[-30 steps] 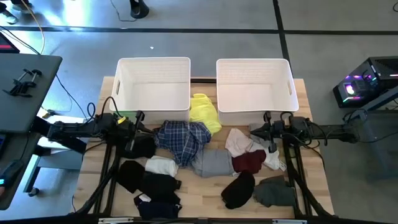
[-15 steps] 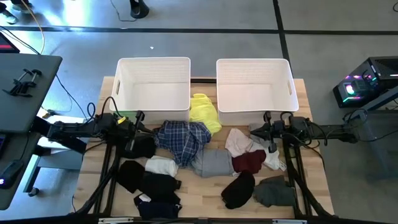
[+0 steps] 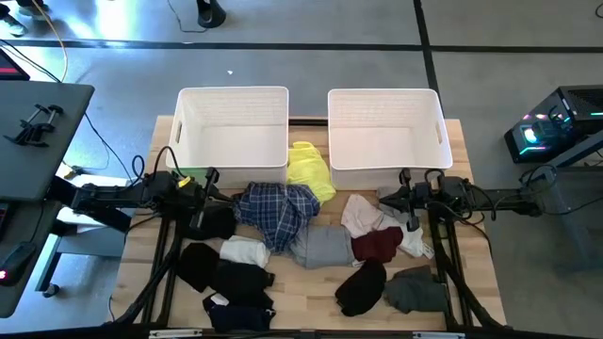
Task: Sort clothes
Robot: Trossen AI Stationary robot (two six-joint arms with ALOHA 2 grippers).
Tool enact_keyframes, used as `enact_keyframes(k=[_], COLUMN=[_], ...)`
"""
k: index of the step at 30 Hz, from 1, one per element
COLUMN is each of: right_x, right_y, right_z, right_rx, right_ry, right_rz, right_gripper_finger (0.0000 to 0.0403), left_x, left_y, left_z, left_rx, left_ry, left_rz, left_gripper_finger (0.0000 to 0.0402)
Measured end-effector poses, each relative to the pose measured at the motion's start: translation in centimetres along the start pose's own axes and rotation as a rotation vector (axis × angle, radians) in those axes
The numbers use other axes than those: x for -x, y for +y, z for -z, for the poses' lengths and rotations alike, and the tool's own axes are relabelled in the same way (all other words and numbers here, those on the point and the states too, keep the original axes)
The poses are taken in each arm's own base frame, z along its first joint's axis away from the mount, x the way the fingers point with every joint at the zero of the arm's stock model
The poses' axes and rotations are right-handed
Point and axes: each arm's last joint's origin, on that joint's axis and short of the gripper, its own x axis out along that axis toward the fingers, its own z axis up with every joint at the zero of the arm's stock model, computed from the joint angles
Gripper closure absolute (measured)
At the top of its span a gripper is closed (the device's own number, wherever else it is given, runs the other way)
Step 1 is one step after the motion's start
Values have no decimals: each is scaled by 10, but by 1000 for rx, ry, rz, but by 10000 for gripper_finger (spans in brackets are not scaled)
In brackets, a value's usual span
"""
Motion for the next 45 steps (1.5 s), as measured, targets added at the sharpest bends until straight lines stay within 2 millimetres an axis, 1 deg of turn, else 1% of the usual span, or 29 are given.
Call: enact_keyframes(k=[25, 29, 30, 32, 34, 37, 40, 43, 45], right_x=[0, 0, 0, 0, 0, 2, 3, 2, -2], right_y=[0, 0, 0, 1, 2, 4, 11, 19, 27], right_z=[0, 0, -1, -3, -9, -22, -30, -36, -36], right_rx=[0, 13, -16, -163, -279, -410, -435, -446, -418], right_ry=[0, -5, -10, -33, -95, -206, -253, -290, -274], right_rz=[0, 4, 1, -34, -51, -135, -312, -397, -452], right_gripper_finger=[403, 403, 403, 403, 403, 403, 403, 403, 403], left_x=[0, 0, 0, 0, 0, 0, 0, 0, 0], left_y=[0, 0, 0, 0, 0, 0, 0, 0, 0], left_z=[0, -3, -3, -3, -3, -4, -4, -7, -10], left_rx=[0, -2, 5, 23, 48, 83, 110, 117, 136], left_ry=[-1, -31, -33, -31, -32, -37, -44, -69, -101], left_rz=[0, -1, 0, 0, 0, 1, 2, 5, 8], left_gripper_finger=[375, 375, 375, 375, 375, 375, 375, 375, 375])
